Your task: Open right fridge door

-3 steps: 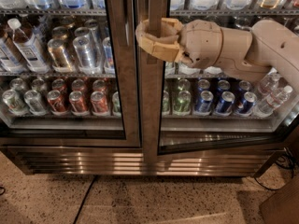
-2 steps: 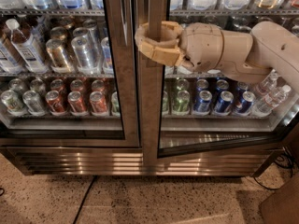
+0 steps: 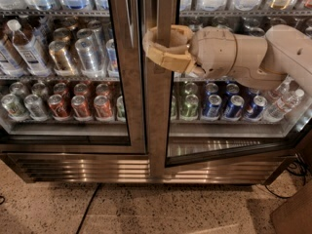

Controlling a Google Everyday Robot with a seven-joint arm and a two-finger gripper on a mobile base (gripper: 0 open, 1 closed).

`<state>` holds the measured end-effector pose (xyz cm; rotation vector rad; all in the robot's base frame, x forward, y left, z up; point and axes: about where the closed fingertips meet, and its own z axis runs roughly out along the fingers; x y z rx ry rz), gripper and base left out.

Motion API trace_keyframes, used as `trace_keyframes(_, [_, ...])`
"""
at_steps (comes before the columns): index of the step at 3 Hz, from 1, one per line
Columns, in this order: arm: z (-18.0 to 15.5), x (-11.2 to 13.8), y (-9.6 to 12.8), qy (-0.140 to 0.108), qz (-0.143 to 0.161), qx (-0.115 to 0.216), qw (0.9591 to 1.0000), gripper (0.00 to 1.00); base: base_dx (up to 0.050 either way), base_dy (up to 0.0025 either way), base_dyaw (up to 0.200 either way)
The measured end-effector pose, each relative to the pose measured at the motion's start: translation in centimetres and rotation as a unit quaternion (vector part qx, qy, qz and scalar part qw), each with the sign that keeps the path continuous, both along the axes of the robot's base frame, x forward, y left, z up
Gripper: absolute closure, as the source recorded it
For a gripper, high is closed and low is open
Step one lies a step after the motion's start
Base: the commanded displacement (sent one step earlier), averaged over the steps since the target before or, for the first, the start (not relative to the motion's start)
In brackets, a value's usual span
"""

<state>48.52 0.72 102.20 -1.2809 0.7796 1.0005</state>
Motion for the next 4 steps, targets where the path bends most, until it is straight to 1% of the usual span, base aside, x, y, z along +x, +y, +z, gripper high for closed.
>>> trace_keyframes(1, [0.2,-0.2,-0.2,0.0,0.0,0.0,1.0,1.0,0.0,0.0,0.0])
trace_keyframes(4, [-0.1,-2.0,-0.5,-0.001,0.009,0.001,1.0,1.0,0.0,0.0,0.0])
